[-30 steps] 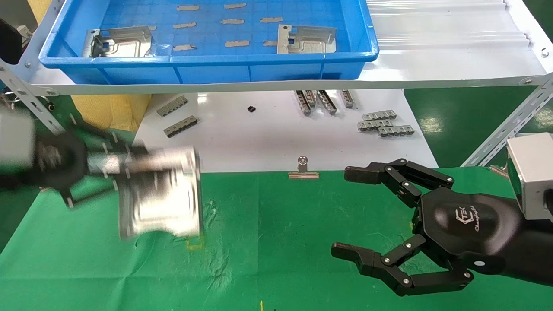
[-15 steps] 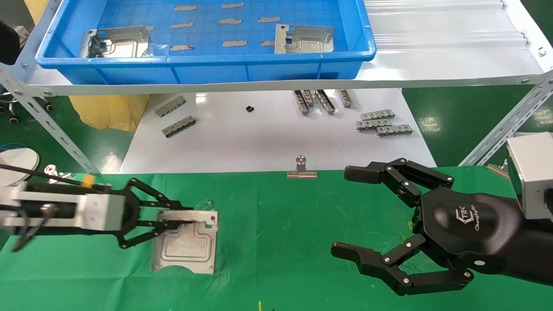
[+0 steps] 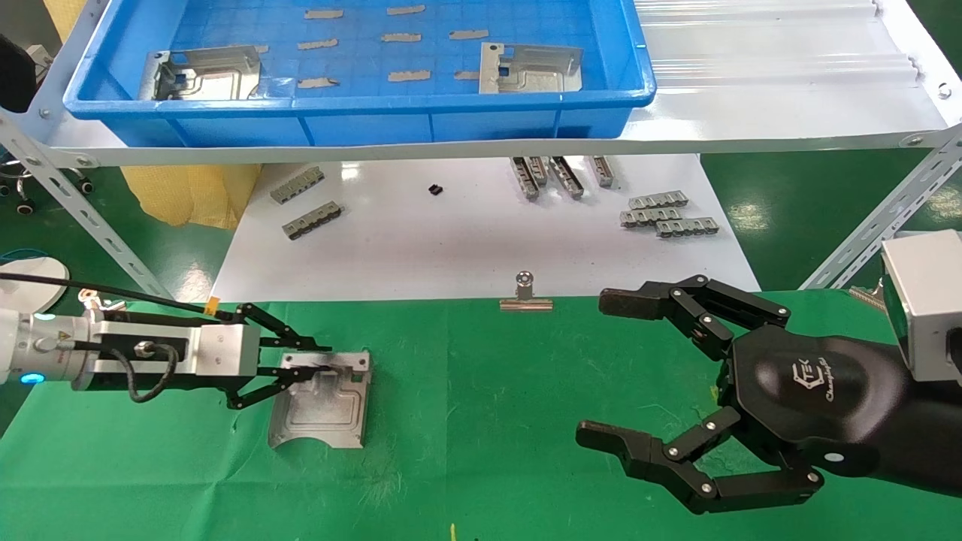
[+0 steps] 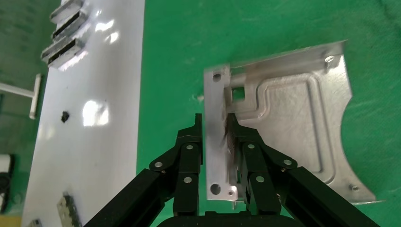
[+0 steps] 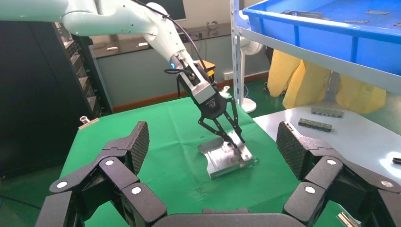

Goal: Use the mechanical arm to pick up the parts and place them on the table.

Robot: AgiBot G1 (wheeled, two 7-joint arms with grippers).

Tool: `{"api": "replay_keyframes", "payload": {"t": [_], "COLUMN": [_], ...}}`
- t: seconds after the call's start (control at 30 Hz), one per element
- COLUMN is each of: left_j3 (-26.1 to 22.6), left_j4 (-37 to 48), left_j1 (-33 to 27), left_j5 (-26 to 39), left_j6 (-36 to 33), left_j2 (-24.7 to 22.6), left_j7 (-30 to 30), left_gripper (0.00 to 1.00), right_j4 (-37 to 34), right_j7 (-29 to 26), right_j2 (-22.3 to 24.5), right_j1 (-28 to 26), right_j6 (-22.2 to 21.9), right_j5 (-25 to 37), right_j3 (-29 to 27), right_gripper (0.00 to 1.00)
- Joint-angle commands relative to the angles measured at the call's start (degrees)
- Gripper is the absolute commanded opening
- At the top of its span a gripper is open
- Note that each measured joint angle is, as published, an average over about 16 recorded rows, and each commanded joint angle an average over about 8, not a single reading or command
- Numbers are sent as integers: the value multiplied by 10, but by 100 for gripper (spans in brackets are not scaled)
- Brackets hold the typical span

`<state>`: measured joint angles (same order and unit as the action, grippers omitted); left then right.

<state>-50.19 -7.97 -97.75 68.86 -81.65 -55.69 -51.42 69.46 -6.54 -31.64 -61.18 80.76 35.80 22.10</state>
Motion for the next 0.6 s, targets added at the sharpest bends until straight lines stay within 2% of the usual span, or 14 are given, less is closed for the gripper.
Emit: {"api": "replay_keyframes", "payload": {"t": [0.03,0.27,0.6], "left_j3": [-2,1,18], "left_j4": [8,32,80], "left_j1": [-2,-17,-23], "left_j5": [2,-3,-31], "left_j6": [-1,-49,-95], "left_j2": [-6,0,4], "left_j7": [-5,5,101], "left_gripper": [100,100,100], "right_j4": [0,0,0], "right_j7": [0,0,0], "right_j2": [0,0,0], "right_j1": [0,0,0], "right_j6": [0,0,0], "right_j5": [0,0,0], "right_j3": [0,0,0], "right_gripper": [100,100,100]}}
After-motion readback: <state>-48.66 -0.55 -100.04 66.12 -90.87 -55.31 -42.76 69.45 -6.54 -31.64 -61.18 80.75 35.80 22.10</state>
